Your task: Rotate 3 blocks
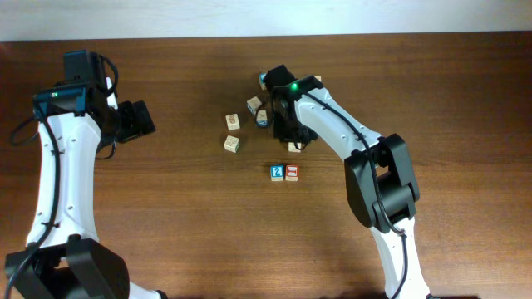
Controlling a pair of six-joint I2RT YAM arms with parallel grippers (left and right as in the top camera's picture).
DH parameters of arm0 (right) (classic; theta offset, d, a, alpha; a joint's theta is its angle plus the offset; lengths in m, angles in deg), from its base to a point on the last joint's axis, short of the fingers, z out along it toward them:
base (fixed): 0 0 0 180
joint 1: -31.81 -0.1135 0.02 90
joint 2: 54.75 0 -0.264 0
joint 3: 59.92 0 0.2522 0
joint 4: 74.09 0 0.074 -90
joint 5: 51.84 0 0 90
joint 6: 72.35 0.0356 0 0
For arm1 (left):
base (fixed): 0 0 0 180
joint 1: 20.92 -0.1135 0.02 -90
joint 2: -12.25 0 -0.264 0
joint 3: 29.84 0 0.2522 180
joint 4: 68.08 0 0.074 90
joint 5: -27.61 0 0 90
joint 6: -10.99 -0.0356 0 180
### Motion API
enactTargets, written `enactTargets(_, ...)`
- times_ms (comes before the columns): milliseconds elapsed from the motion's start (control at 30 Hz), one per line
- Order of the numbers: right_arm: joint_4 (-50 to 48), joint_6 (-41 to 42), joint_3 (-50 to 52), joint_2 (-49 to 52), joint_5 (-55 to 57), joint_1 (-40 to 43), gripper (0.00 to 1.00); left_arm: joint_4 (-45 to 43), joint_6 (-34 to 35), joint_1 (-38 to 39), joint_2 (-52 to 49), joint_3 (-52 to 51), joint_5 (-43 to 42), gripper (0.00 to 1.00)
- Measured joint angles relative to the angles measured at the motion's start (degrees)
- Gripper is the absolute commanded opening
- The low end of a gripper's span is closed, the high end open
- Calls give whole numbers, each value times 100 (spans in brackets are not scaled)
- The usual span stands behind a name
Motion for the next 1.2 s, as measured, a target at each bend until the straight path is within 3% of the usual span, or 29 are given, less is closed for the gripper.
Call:
enactTargets(333,1408,-295,-13,0,-37,7,30,2,0,2,0,0,0,99)
enactTargets(600,1620,-697,-13,0,-643,9,38,0,0,0,0,0,0,99)
enactTargets(933,1869,-1099,-13,-66,-1207,304,40,-9,0,2,0,0,0,99)
enactTargets(1100,1871,-1228,-225,-1193,-1292,313,40,-26,0,0,0,-2,2,99)
enactTargets(1200,1884,-1241,-352,-2503,-1290,313,39,-28,0,2,0,0,2,99)
